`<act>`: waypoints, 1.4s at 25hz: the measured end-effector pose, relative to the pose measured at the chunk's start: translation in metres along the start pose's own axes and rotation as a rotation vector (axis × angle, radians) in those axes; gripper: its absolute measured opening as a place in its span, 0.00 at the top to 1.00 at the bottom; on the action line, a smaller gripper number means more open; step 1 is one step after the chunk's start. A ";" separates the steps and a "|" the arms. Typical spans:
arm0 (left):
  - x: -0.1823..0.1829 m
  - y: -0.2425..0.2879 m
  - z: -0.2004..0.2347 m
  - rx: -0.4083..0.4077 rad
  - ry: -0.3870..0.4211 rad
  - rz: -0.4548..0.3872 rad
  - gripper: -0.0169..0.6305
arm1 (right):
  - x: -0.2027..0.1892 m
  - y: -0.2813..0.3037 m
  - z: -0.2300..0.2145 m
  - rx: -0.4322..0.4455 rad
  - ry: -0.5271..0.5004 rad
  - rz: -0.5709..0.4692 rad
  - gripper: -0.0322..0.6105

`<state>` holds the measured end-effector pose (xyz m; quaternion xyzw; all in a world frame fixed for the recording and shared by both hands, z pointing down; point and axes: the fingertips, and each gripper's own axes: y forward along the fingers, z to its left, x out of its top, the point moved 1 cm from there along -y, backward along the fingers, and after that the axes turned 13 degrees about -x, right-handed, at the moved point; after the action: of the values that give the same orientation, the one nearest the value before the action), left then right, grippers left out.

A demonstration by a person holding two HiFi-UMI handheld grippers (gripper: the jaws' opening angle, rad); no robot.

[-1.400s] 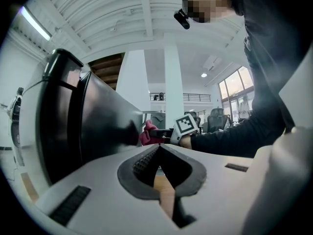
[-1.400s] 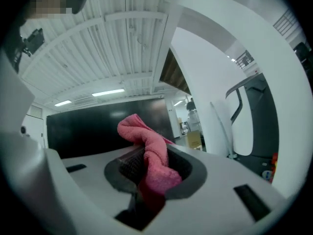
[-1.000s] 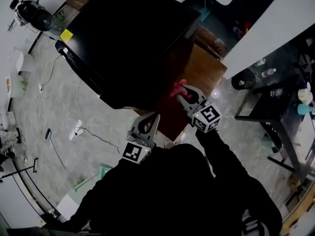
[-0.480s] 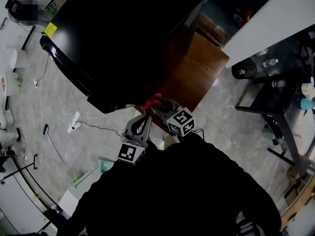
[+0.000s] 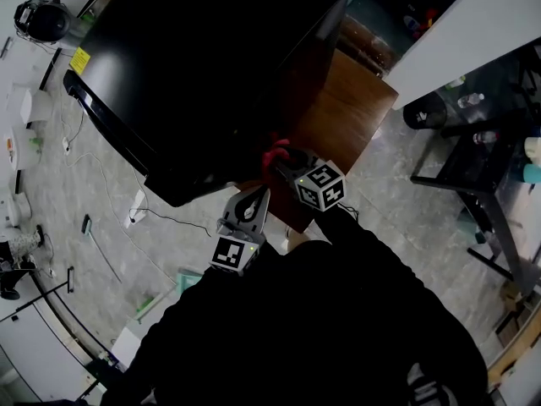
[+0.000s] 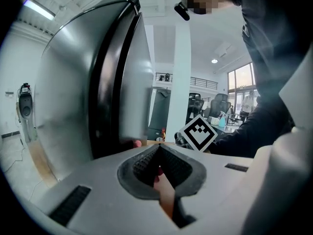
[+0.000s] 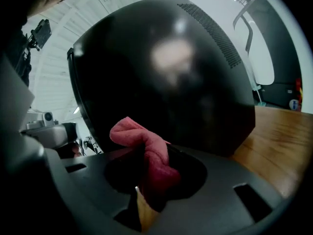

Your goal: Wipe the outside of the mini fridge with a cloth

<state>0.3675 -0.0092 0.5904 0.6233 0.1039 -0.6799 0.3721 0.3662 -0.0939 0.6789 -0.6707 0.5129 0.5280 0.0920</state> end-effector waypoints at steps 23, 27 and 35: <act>0.069 0.129 -0.004 -0.089 0.147 -0.042 0.96 | 0.107 0.008 -0.233 -0.376 -0.117 -0.046 0.80; 0.091 0.120 -0.010 -0.100 0.135 -0.073 0.96 | 0.125 -0.013 -0.226 -0.388 -0.179 -0.102 0.80; 0.132 0.089 -0.014 -0.130 0.121 -0.150 0.96 | 0.181 -0.116 -0.120 -0.295 -0.280 -0.279 0.80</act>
<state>0.4419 -0.1127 0.4943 0.6281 0.2166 -0.6588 0.3529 0.5161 -0.2276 0.5358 -0.6613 0.3149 0.6673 0.1353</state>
